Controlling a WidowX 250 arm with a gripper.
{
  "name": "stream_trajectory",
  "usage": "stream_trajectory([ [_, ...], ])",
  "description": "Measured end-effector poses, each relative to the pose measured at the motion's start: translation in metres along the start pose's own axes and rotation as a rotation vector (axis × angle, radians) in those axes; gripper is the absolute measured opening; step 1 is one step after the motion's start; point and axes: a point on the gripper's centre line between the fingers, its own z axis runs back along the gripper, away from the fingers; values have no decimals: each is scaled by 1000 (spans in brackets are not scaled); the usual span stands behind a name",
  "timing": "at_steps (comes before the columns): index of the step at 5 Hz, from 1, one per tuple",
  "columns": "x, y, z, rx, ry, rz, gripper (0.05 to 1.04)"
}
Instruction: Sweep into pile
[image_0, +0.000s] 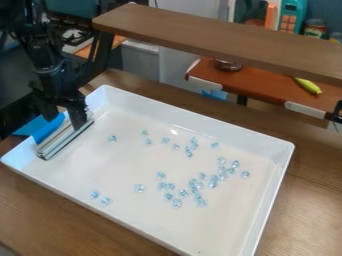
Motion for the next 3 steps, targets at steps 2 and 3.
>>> stream_trajectory([
  [2, -7, -2, -17, -11, 31, 15, 1001],
  [3, -5, -1, -22, -9, 35, 28, 1001],
])
